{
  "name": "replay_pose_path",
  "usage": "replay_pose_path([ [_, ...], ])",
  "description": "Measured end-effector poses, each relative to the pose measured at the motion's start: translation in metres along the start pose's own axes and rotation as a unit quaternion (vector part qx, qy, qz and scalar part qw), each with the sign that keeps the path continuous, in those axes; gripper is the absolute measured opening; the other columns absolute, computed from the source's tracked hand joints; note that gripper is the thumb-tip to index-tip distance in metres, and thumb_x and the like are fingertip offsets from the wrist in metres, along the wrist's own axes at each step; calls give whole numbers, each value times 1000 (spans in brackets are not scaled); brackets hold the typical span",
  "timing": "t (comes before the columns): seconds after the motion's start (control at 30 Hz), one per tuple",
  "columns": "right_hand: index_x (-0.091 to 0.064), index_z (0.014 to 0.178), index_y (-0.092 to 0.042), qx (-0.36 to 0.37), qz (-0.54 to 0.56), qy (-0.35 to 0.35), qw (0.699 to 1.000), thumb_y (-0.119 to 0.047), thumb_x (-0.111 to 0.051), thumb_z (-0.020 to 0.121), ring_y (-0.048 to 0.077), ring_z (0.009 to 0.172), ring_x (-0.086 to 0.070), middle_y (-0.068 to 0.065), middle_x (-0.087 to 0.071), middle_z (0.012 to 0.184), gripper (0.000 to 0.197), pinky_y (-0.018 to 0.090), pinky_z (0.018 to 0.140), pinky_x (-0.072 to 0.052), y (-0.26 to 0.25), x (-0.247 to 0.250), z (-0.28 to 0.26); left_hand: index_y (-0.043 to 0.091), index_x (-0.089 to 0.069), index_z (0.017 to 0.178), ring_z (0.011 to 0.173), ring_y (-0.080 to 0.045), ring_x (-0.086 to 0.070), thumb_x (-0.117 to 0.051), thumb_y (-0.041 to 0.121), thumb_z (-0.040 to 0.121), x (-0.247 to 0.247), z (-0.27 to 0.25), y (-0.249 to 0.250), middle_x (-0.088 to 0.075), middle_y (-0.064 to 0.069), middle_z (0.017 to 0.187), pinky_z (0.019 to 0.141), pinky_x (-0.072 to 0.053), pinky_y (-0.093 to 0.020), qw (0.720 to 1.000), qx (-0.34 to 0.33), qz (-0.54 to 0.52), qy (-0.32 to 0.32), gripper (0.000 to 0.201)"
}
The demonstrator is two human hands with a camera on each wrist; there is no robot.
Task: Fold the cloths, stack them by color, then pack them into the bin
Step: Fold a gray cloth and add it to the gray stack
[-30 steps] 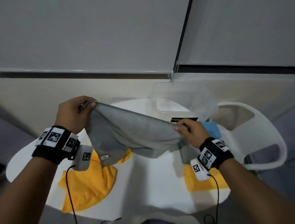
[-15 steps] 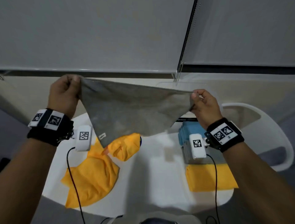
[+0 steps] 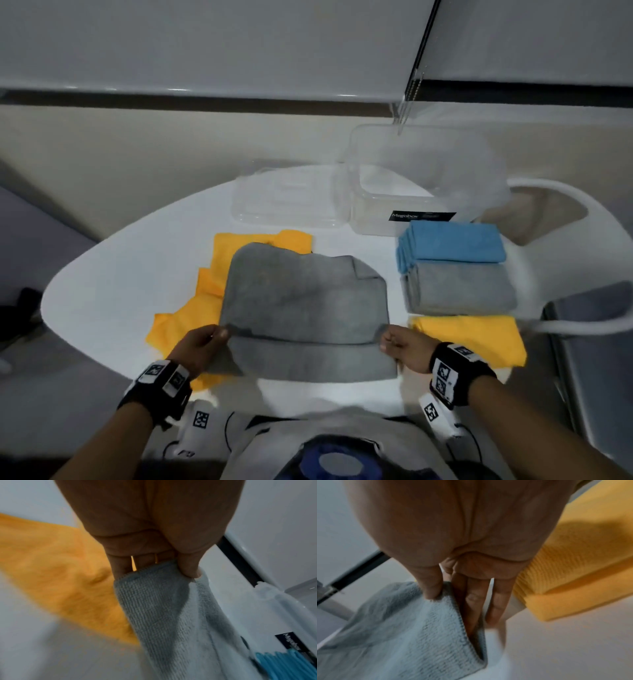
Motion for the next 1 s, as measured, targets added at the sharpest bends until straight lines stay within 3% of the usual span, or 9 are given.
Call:
replay_pose_path([
  [0.1, -40, 81, -26, -23, -71, -17, 997, -26, -45, 103, 8, 62, -45, -6, -48, 72, 23, 17, 59, -39, 1, -8, -3, 27, -62, 67, 62, -13, -51, -58, 40, 93, -5, -6, -18, -60, 9, 60, 57, -37, -29, 999, 28, 15, -14, 30],
  [0.2, -40, 80, -31, -37, -142, -22, 989, -29, -44, 102, 3, 63, -47, -9, -51, 72, 23, 14, 55, -34, -2, -8, -2, 25, -59, 64, 55, -14, -45, -55, 30, 96, -4, -3, -27, -52, 9, 50, 53, -32, -29, 998, 47, 30, -17, 32],
  [0.33, -39, 79, -31, -44, -175, -13, 983, -24, -45, 100, 12, 72, -49, -11, -48, 73, 23, 11, 56, -31, -4, -6, 3, 22, -61, 74, 61, -18, -50, -55, 31, 96, -1, 4, -21, -58, 0, 65, 55, -37, -29, 996, 62, 63, -12, 24],
  [0.43, -42, 80, -28, -48, -169, 24, 984, -18, -48, 98, 10, 67, -47, -10, -48, 71, 21, 12, 53, -31, -5, -2, 6, 17, -65, 85, 70, -21, -55, -54, 33, 97, 3, 9, -13, -64, -7, 79, 57, -40, -29, 993, 63, 102, 1, 23],
  [0.53, -47, 86, -21, -71, -154, 67, 983, -18, -50, 96, 19, 71, -51, -5, -51, 70, 11, 21, 53, -31, -3, 8, 10, 21, -65, 87, 80, -25, -60, -56, 37, 95, 7, 15, -13, -66, -6, 87, 63, -44, -31, 992, 64, 111, 20, 21],
  [0.6, -48, 89, -21, -84, -160, 87, 980, -21, -51, 96, 21, 73, -53, -2, -54, 71, 8, 24, 54, -31, -2, 13, 12, 25, -64, 87, 83, -25, -60, -58, 42, 92, 10, 19, -12, -66, -3, 89, 64, -43, -31, 989, 69, 126, 39, 19],
  [0.7, -45, 93, -22, -105, -189, 109, 970, -25, -48, 97, 21, 75, -50, 0, -54, 80, 6, 20, 53, -29, -5, 17, 15, 27, -65, 92, 84, -24, -60, -62, 47, 88, 16, 24, -7, -64, 0, 90, 66, -43, -30, 985, 69, 142, 76, 21],
  [0.83, -42, 96, -22, -121, -205, 124, 963, -25, -49, 97, 22, 80, -49, 4, -56, 90, 8, 29, 67, -36, -9, 19, 19, 24, -65, 95, 85, -21, -60, -63, 46, 88, 18, 29, 2, -64, 3, 91, 70, -44, -29, 983, 55, 149, 92, 23],
  [1.0, -43, 97, -18, -124, -227, 109, 960, -23, -47, 96, 22, 75, -51, 3, -55, 85, 6, 29, 58, -34, -10, 14, 21, 25, -61, 92, 84, -22, -61, -64, 45, 87, 16, 39, 1, -64, 3, 88, 69, -46, -31, 978, 51, 190, 69, 21],
])
Point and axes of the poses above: each hand's wrist, its own z-axis towards the middle knuckle, its own x-axis out of the back of the hand, y = z × x, the point moved 7 cm from there along z, towards the middle knuckle
